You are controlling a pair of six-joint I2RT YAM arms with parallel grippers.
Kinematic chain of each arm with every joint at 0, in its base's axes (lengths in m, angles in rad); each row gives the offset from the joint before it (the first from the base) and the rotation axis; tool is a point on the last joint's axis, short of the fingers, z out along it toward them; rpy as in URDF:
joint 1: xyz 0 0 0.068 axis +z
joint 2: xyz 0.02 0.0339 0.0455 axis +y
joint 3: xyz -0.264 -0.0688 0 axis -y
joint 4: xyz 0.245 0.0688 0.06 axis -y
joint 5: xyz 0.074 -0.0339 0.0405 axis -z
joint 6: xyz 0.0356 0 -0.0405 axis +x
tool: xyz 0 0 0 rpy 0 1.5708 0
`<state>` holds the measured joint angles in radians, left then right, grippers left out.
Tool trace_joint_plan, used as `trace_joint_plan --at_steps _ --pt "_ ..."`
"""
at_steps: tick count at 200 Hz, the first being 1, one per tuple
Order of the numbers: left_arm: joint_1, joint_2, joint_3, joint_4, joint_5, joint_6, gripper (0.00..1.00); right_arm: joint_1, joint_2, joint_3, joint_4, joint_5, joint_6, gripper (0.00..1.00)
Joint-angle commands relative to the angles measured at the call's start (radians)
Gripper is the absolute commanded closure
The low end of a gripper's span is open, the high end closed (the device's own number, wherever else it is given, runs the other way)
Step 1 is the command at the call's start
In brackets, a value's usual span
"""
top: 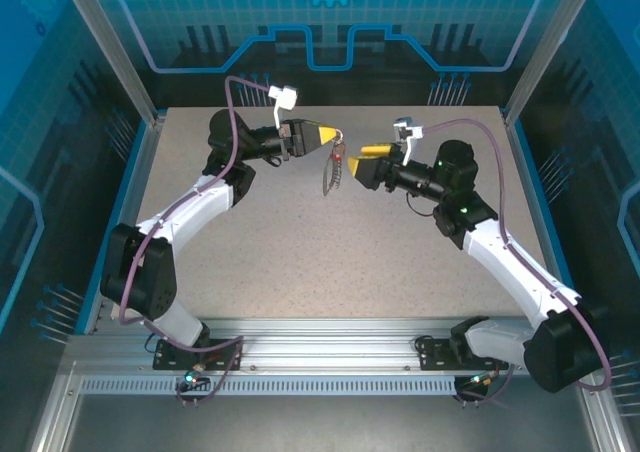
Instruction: Put the keys on the keyring
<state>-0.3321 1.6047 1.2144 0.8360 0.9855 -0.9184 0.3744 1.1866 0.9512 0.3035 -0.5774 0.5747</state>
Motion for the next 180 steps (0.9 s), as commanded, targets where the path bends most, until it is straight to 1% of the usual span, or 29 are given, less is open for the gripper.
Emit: trace_joint_plan --at_steps 1,67,106,138,180 --pt "-0.007 0.001 0.004 0.041 0.016 -0.012 1.00 0.012 0.014 0.054 0.049 -0.062 -0.016 0.28" --pt "-0.007 0.007 0.010 0.058 0.018 -0.031 1.00 0.030 0.091 0.112 0.072 -0.100 -0.010 0.33" --pt "-0.007 0.011 0.013 0.064 0.018 -0.037 1.00 0.039 0.112 0.126 0.075 -0.128 -0.012 0.42" --pt "-0.007 0.015 0.016 0.073 0.017 -0.043 1.00 0.044 0.114 0.121 0.076 -0.152 -0.015 0.57" --pt "-0.007 0.023 0.017 0.087 0.016 -0.054 1.00 0.049 0.116 0.123 0.071 -0.175 -0.022 0.84"
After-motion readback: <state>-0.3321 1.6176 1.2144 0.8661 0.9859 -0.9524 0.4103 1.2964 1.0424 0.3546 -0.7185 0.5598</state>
